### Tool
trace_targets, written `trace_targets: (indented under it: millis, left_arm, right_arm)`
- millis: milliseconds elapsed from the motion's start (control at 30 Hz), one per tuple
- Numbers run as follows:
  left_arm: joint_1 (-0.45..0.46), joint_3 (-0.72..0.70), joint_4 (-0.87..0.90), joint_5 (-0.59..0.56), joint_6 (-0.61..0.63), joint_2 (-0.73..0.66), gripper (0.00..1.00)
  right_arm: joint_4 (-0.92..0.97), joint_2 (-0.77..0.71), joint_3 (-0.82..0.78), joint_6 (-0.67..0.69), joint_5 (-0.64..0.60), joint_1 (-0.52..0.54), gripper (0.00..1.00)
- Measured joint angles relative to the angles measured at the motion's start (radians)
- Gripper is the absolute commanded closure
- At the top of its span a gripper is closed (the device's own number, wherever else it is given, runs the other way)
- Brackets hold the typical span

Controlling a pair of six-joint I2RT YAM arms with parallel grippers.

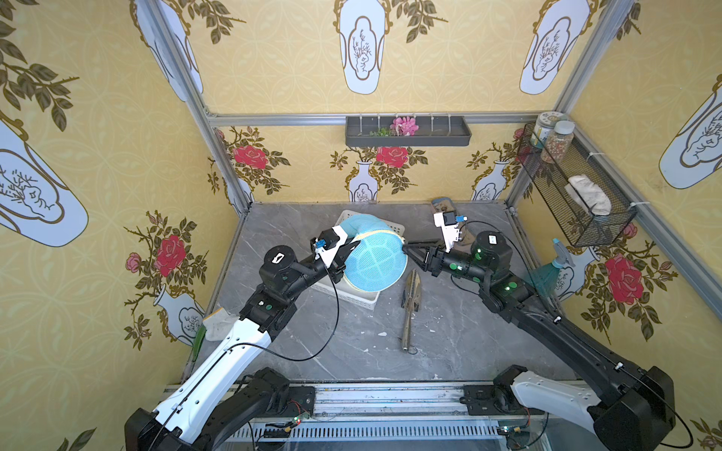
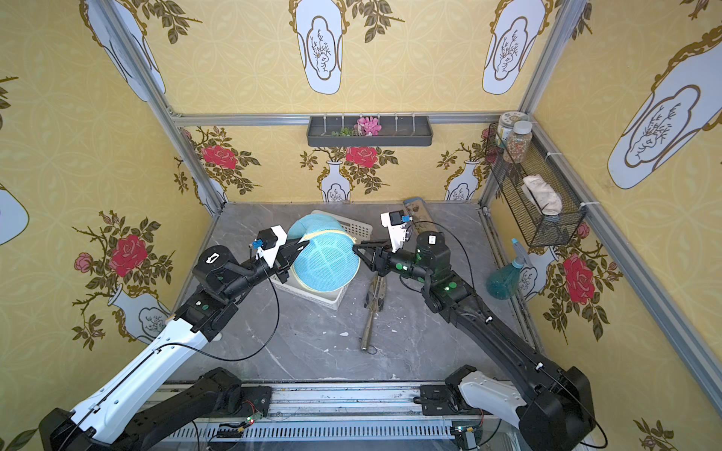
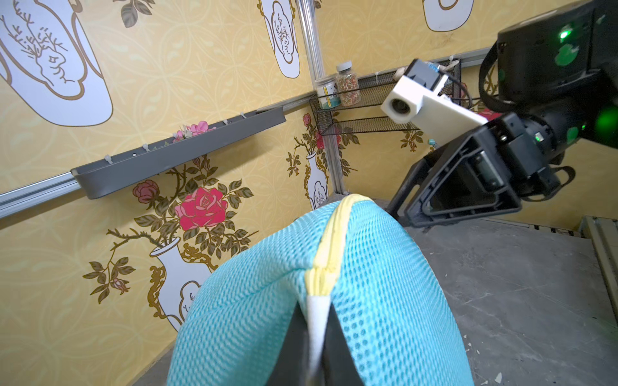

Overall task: Turn the laundry bag inside out
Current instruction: Zip the zipper on the laundry bag.

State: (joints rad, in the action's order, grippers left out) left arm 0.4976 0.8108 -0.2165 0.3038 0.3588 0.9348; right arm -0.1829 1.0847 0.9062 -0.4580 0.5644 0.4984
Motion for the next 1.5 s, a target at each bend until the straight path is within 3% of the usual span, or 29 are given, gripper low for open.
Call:
trace_targets:
  millis: [300,400,567,667,800,900,1000,1067,1167,1400,1500]
  left_arm:
    - [-0.019,-0.021,0.007,0.082,0.061,0.034,1.00]
    - [-0.031,-0.022,0.008,0.134,0.079,0.042,1.00]
    - [-0.058,-0.022,0.010,0.218,0.104,0.047,1.00]
    - [-0.072,-0.024,0.012,0.231,0.113,0.047,1.00]
    - [-0.080,-0.034,0.011,0.257,0.120,0.042,1.00]
    - [-0.085,-0.049,0.001,0.274,0.121,0.032,1.00]
    - [-0.085,-0.069,-0.013,0.294,0.124,0.018,1.00]
    - [-0.086,-0.077,-0.024,0.301,0.126,0.009,1.00]
    - [-0.086,-0.085,-0.050,0.308,0.129,0.000,1.00]
    - [-0.087,-0.124,-0.122,0.316,0.105,-0.019,1.00]
    - [-0.092,-0.131,-0.147,0.298,0.090,-0.022,1.00]
  right_arm:
    - [0.089,-0.043,0.018,0.386,-0.089,0.063,0.00]
    - [0.132,0.008,0.055,0.486,-0.078,0.093,0.09]
    - [0.171,0.068,0.083,0.561,-0.072,0.091,0.37]
    - [0.189,0.071,0.082,0.570,-0.072,0.080,0.43]
    - [0.187,0.065,0.080,0.571,-0.067,0.062,0.43]
    - [0.188,0.071,0.081,0.570,-0.050,0.058,0.28]
    - [0.191,0.087,0.090,0.570,-0.029,0.058,0.29]
    - [0.196,0.092,0.097,0.566,-0.006,0.056,0.37]
    - [0.190,0.095,0.101,0.563,0.050,0.055,0.58]
    - [0.186,0.100,0.115,0.548,0.138,0.055,0.94]
    - [0.198,0.106,0.137,0.555,0.170,0.055,1.00]
